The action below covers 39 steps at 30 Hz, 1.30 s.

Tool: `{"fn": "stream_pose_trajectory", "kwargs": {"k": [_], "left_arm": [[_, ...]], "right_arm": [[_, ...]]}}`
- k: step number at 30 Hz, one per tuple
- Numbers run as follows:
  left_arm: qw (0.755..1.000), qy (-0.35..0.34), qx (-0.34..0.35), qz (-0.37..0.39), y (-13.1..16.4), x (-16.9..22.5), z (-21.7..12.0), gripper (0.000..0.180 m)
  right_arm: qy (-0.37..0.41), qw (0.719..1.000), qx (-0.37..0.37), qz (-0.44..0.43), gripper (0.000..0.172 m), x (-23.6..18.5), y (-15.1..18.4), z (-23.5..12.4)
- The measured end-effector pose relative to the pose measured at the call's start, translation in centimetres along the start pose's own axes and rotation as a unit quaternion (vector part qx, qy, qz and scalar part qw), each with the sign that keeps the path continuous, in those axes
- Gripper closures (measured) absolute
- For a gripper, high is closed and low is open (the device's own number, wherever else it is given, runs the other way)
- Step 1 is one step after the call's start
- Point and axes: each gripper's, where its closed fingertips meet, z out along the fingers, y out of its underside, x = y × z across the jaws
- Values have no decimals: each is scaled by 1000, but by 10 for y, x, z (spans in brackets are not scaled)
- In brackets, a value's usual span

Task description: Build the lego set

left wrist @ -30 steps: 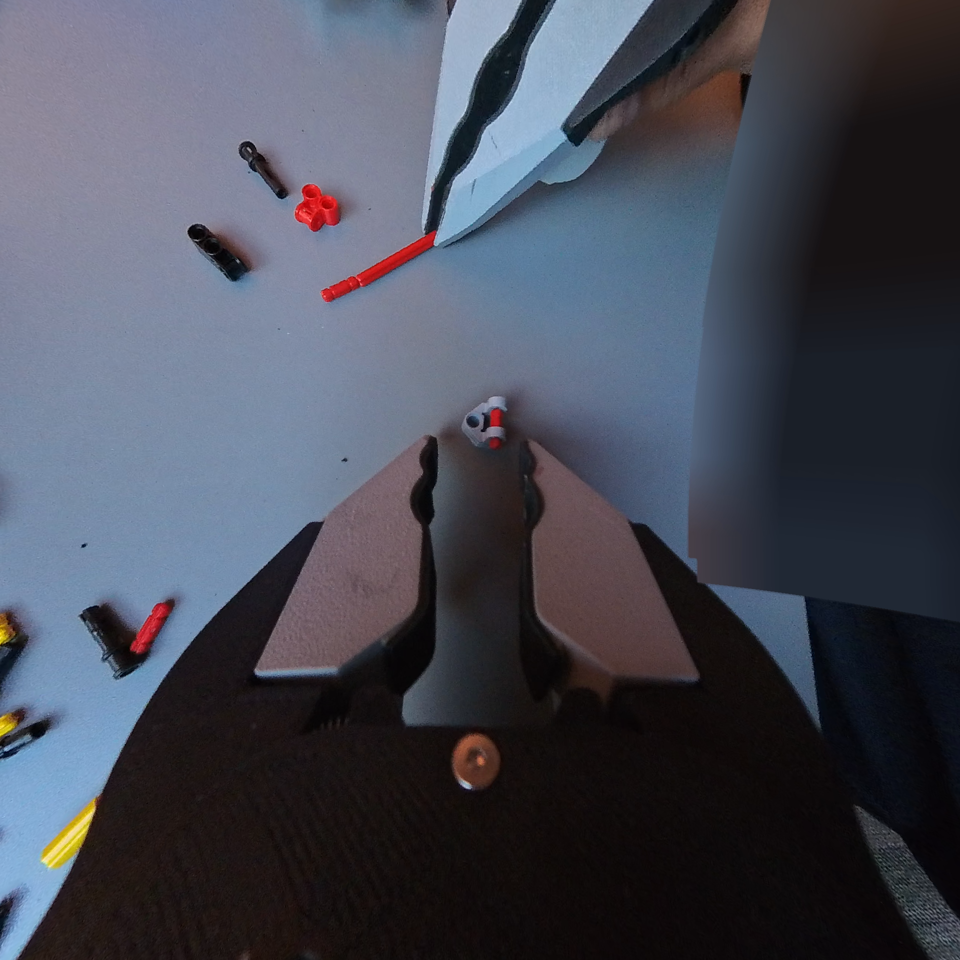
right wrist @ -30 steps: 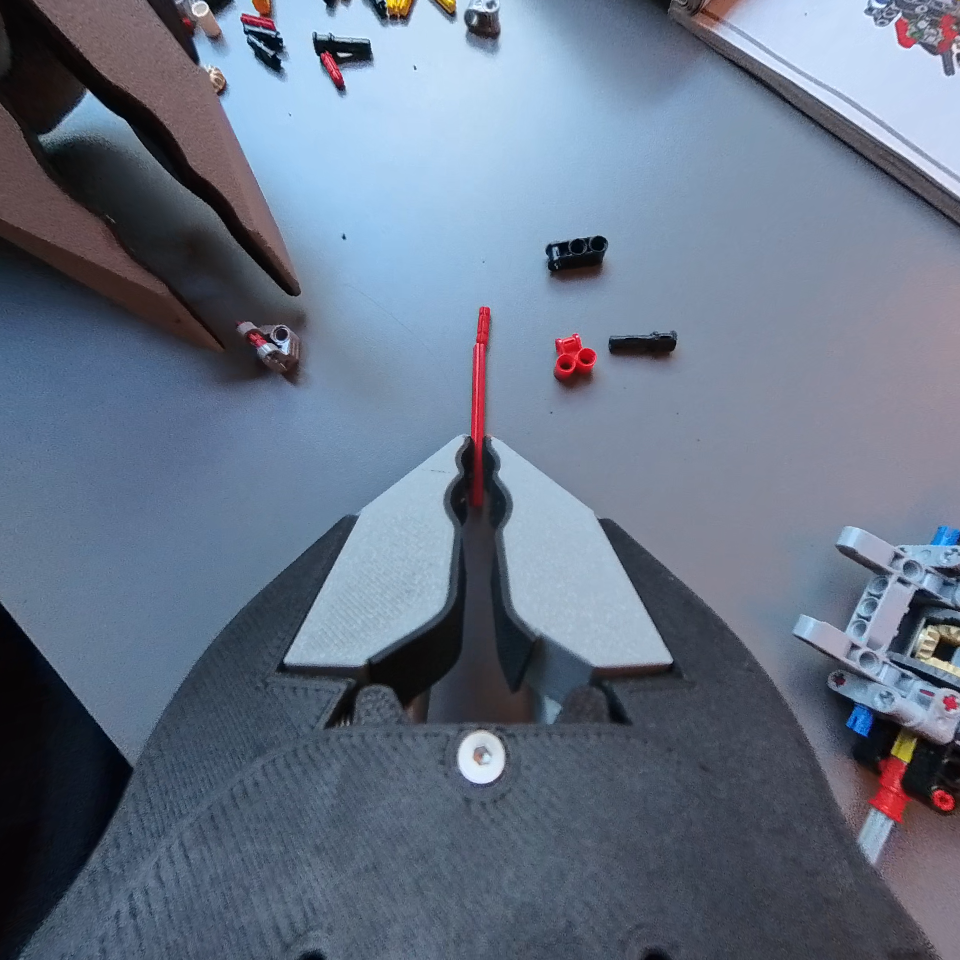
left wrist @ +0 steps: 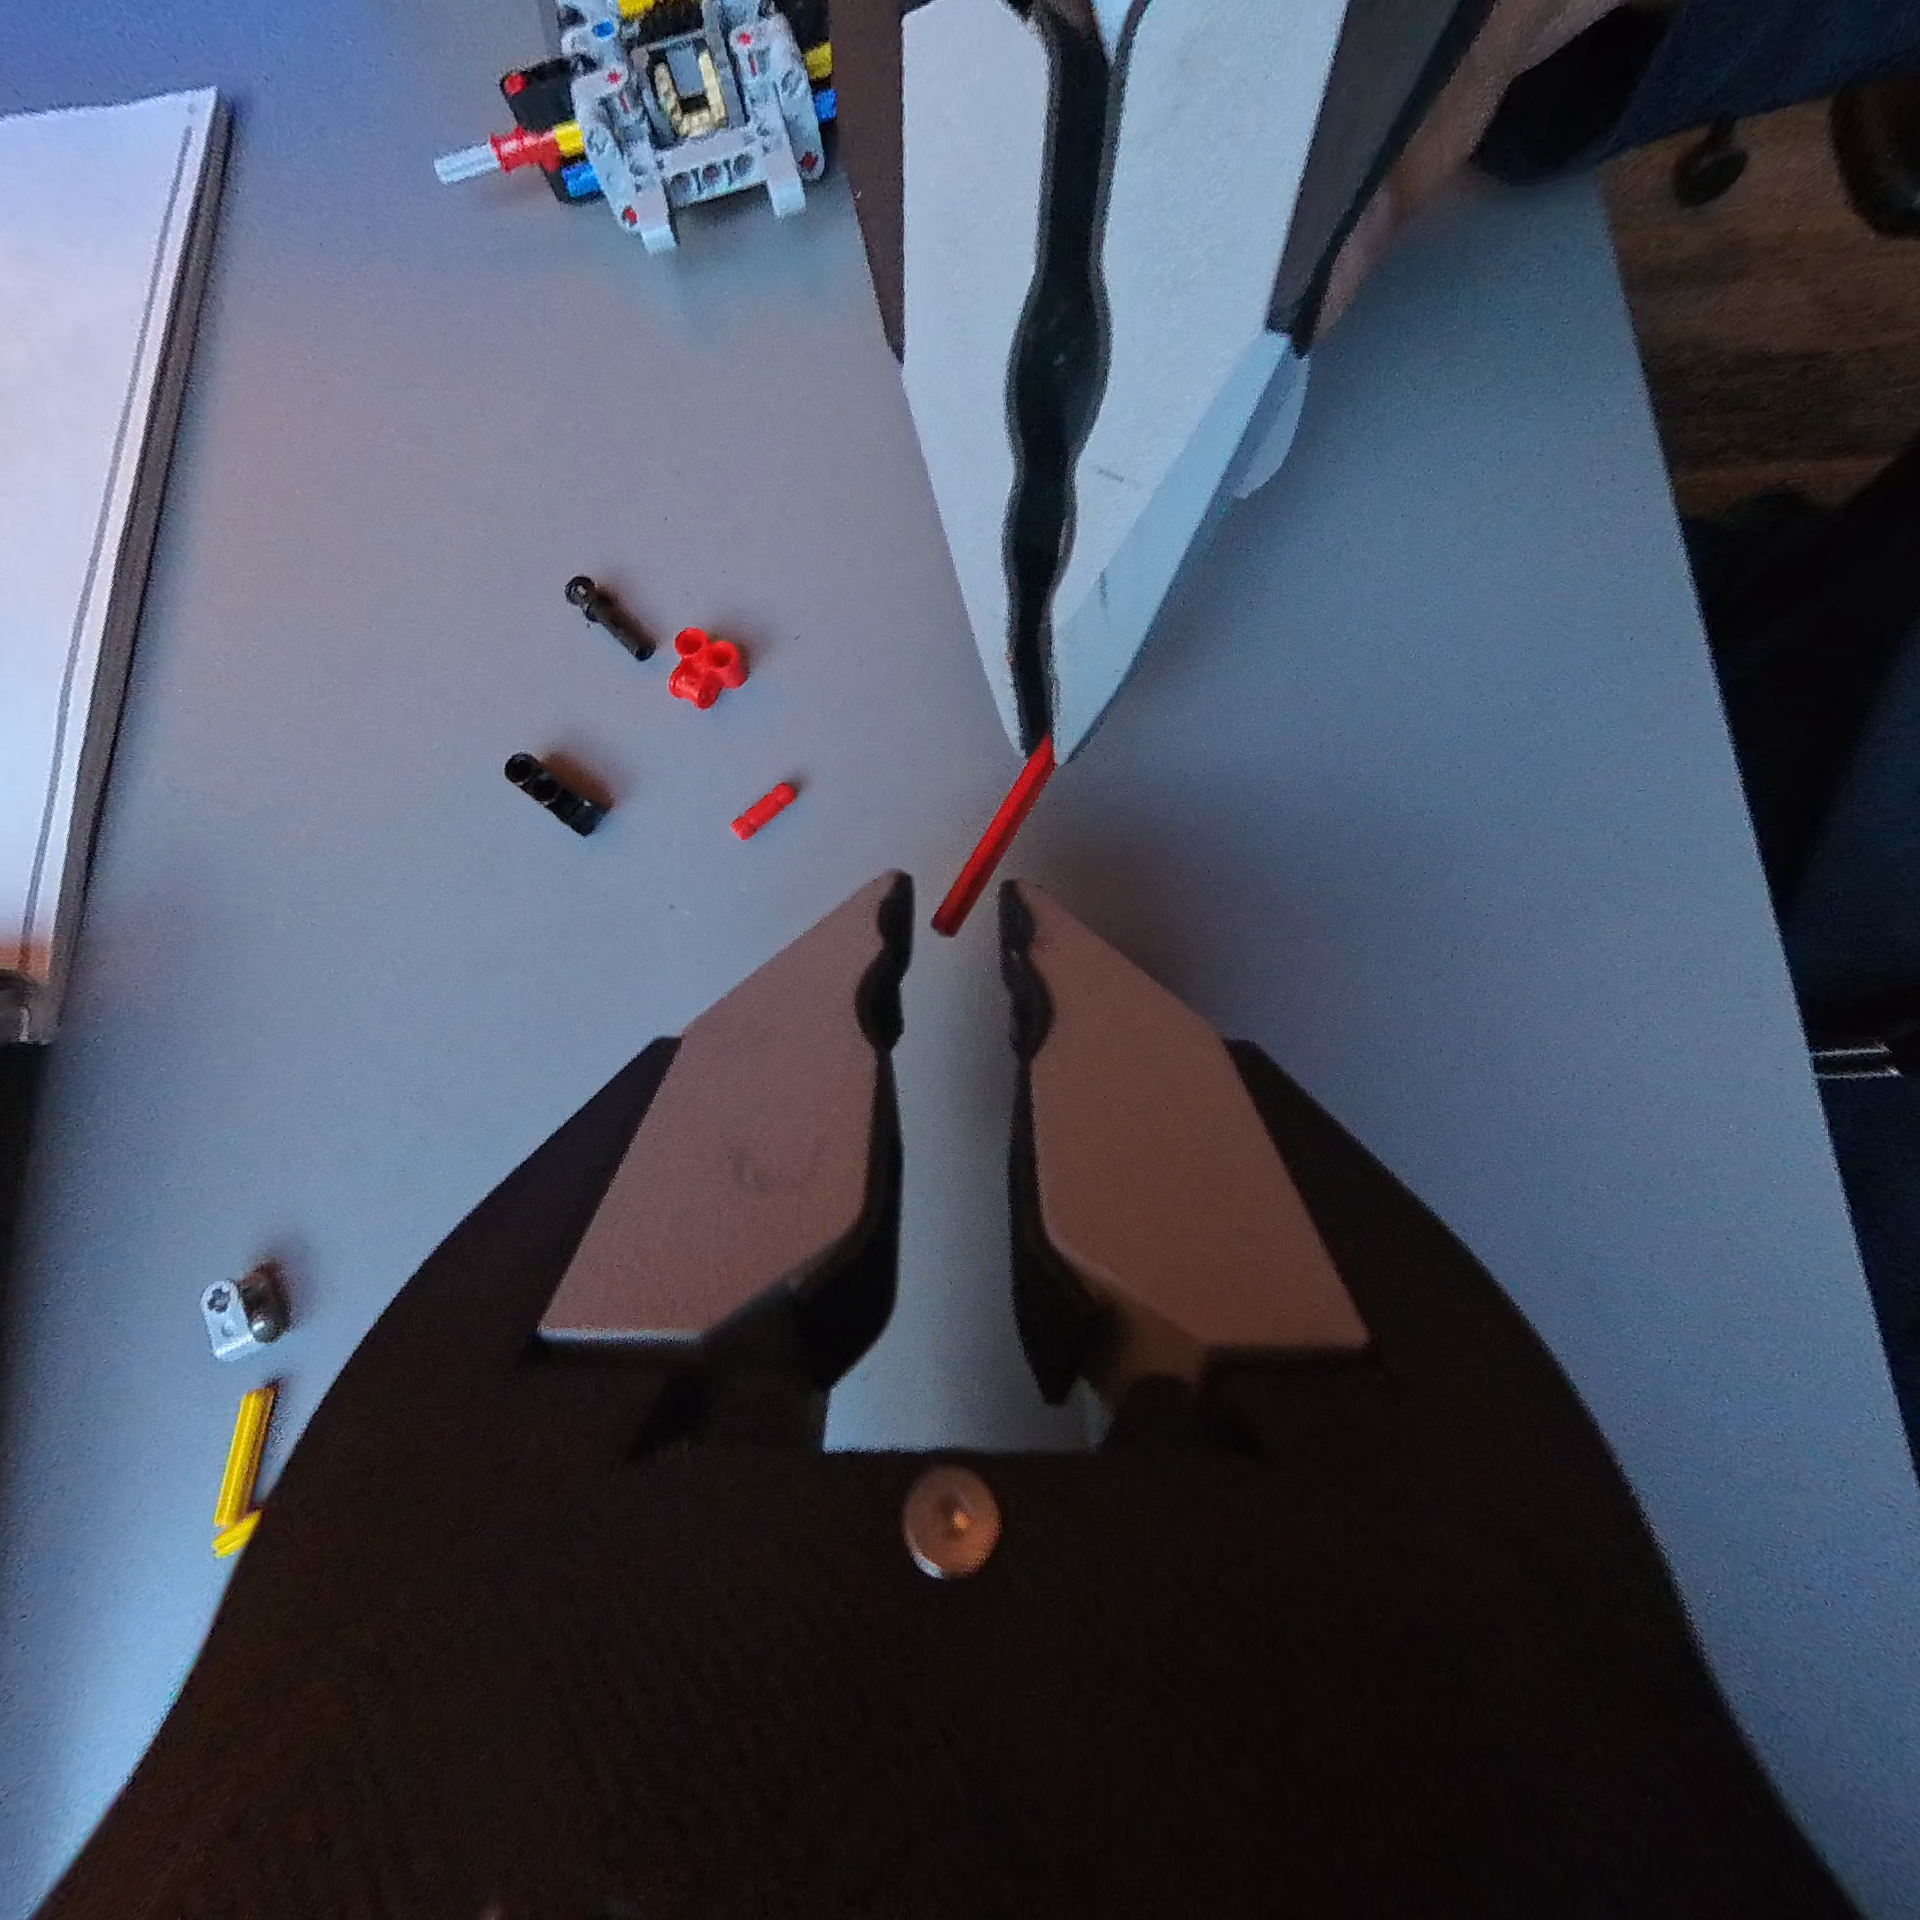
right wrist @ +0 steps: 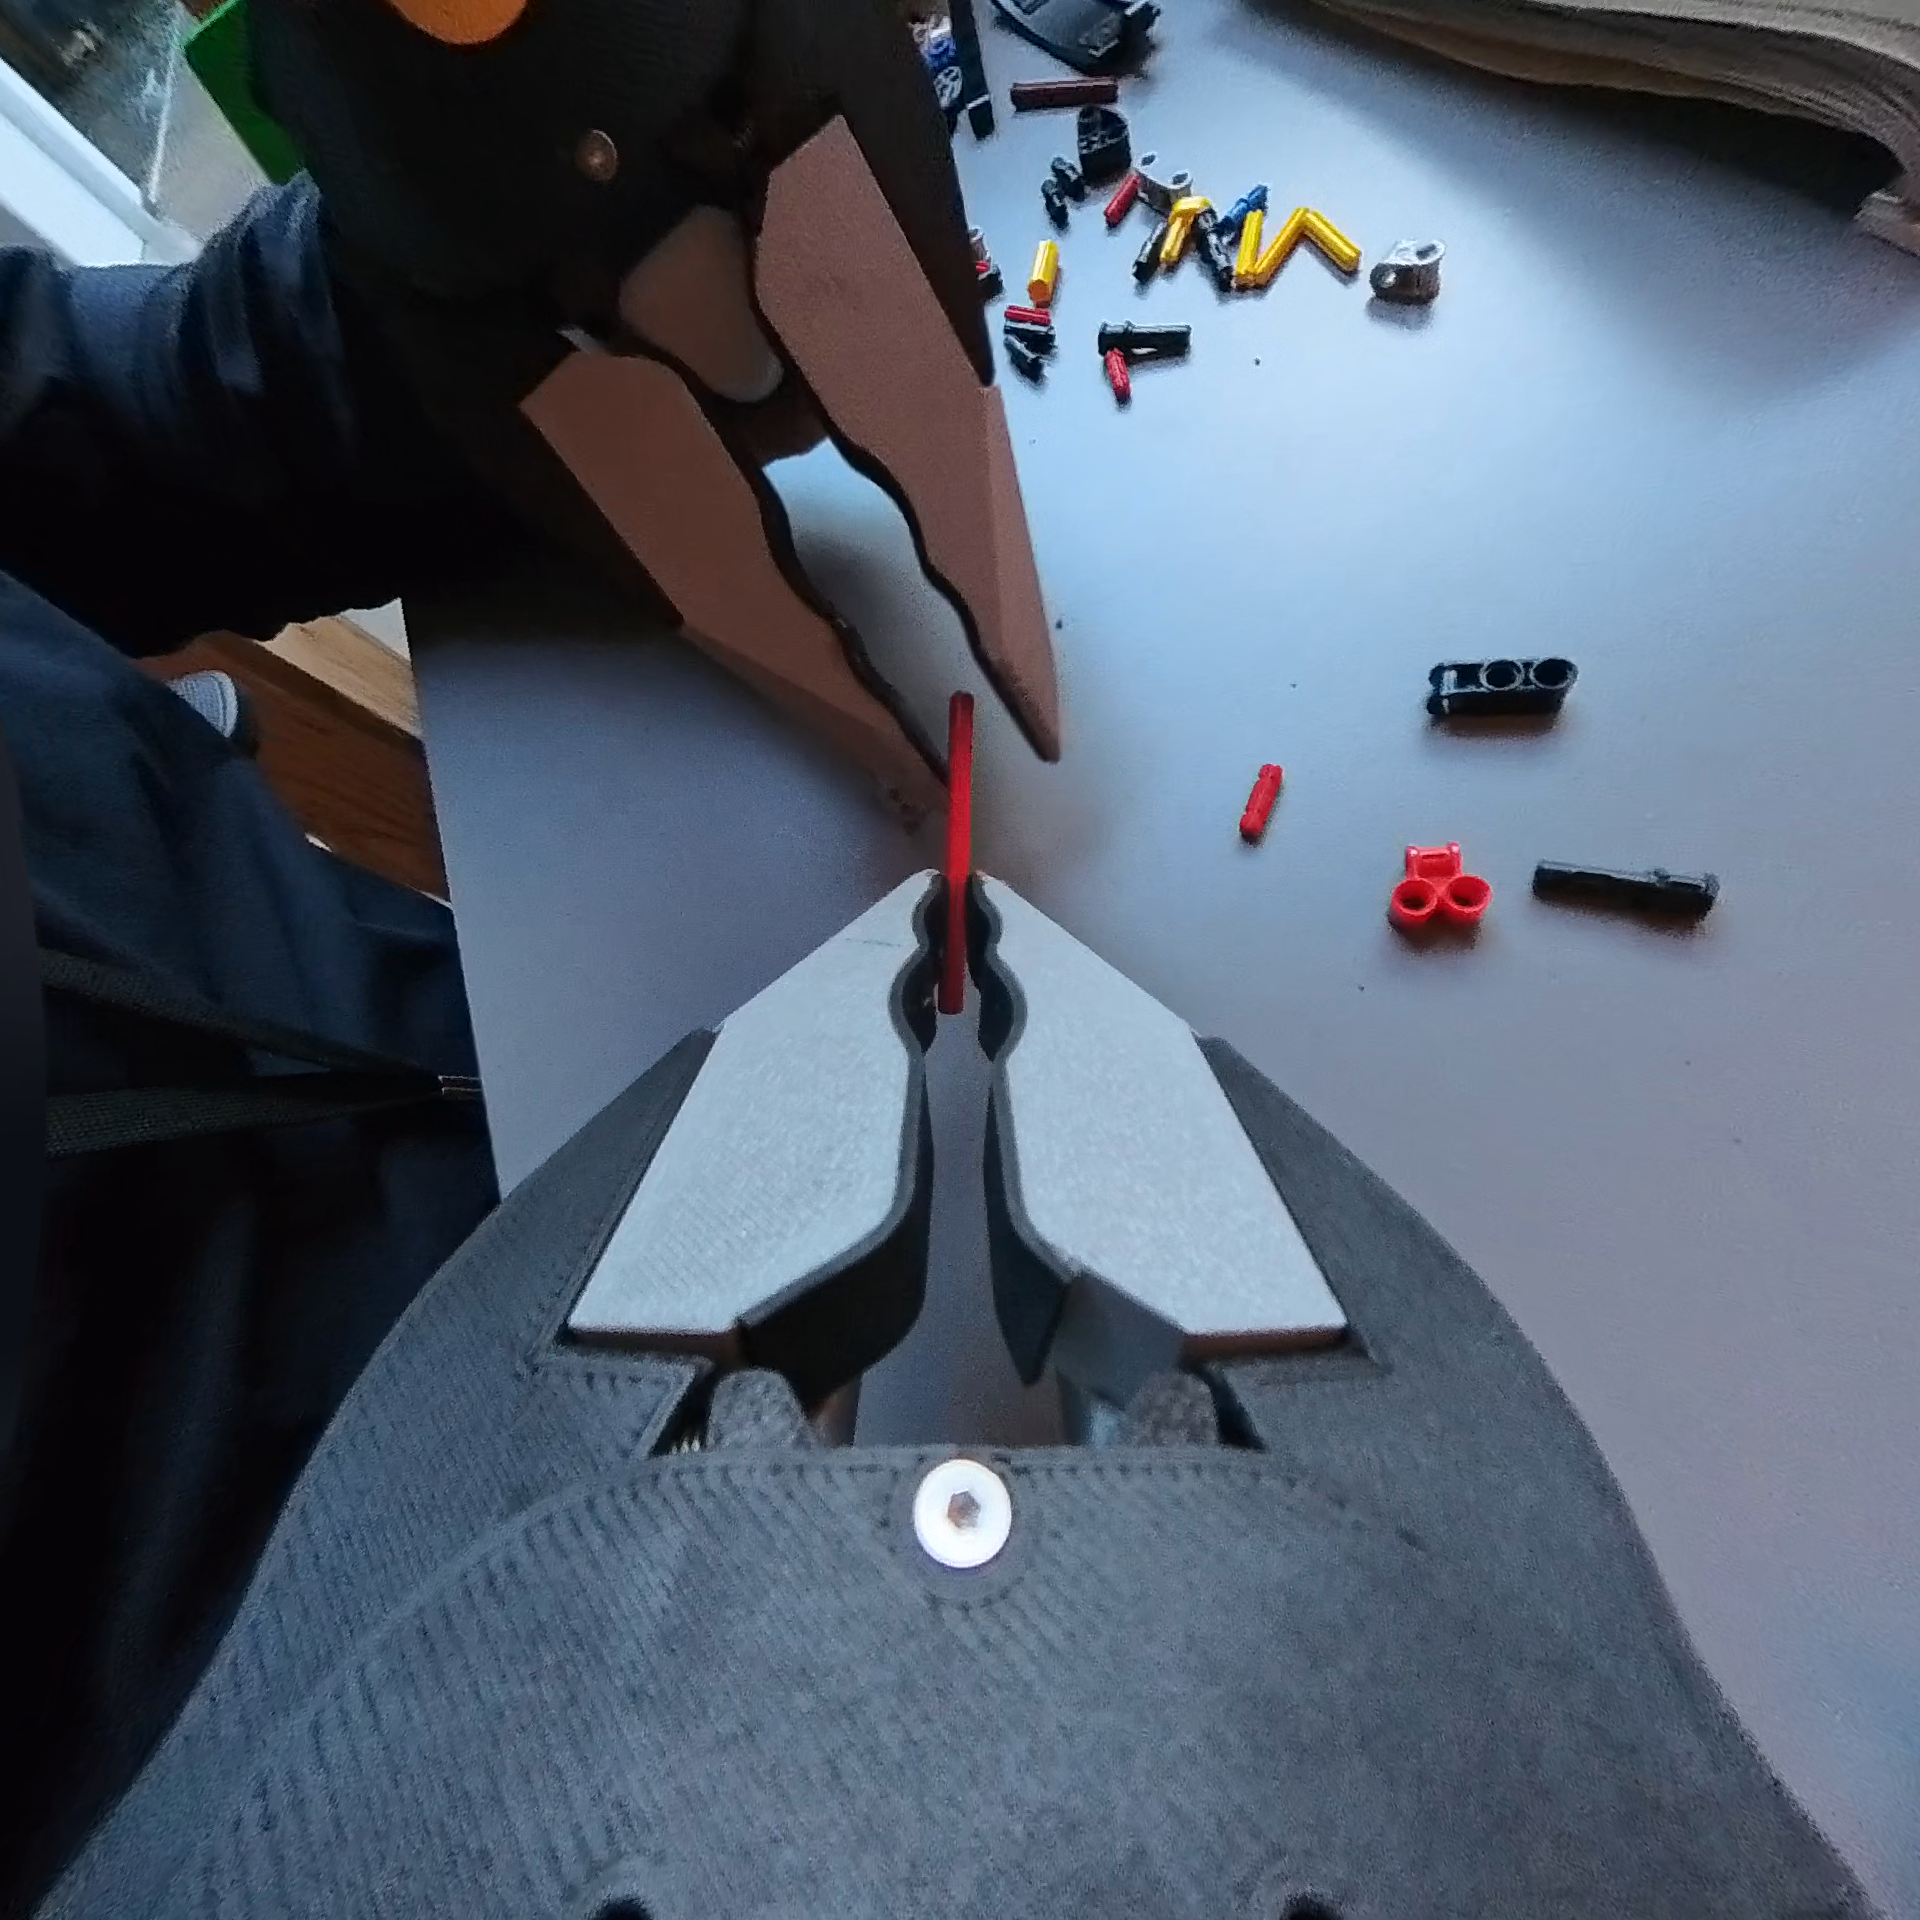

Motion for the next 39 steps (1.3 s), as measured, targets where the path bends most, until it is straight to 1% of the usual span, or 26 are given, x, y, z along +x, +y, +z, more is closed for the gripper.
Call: {"fn": "stream_pose_trajectory", "kwargs": {"k": [1, 4, 10, 11, 14, 15, 18, 20, 25, 27, 28, 29, 30, 33, 34, 36, 39], "left_arm": [[1000, 7, 5, 2, -2, 2, -1, 173], [1000, 14, 10, 14, -1, 5, -3, 175], [998, 46, 32, -2, -3, 13, -3, 178], [998, 47, 36, -3, -4, 13, -3, 179], [997, 51, 50, -13, -7, 12, -5, 179], [997, 57, 55, -19, -8, 12, -6, 179], [994, 71, 72, -28, -12, 14, -9, 179], [994, 73, 82, -27, -15, 15, -11, 179], [993, 67, 93, -1, -17, 17, -15, 179], [993, 69, 98, -1, -17, 18, -18, 179], [993, 72, 92, -10, -15, 18, -19, 178], [994, 70, 75, -22, -9, 15, -19, 171], [995, 69, 60, -33, -2, 12, -21, 158], [993, 89, 56, -48, 6, 16, -27, 147], [994, 85, 48, -51, 9, 15, -26, 148], [995, 78, 26, -53, 15, 14, -21, 156], [995, 92, 17, -38, 16, 22, -16, 160]], "right_arm": [[0, 1000, -2, -3, 172, 0, -1, 0], [-7, 1000, -4, -7, 172, -1, -1, 1], [-24, 999, -5, -24, 171, 0, 1, 0], [-23, 999, -2, -31, 169, 1, 0, -1], [-32, 997, 7, -73, 159, -4, -4, -3], [-28, 995, 9, -92, 159, -4, -5, -3], [-3, 989, 13, -145, 168, -4, -9, -3], [2, 985, 15, -171, 168, -5, -11, -3], [1, 979, 22, -201, 170, -10, -13, -4], [-2, 977, 28, -212, 170, -13, -14, -4], [1, 975, 28, -220, 171, -13, -14, -4], [12, 974, 21, -225, 171, -10, -12, -2], [25, 974, 6, -226, 171, -4, -7, -1], [31, 971, -29, -235, 171, 1, 7, 5], [28, 969, -39, -241, 171, 0, 11, 7], [25, 966, -57, -251, 171, -1, 17, 12], [29, 961, -73, -264, 170, -1, 22, 16]]}}
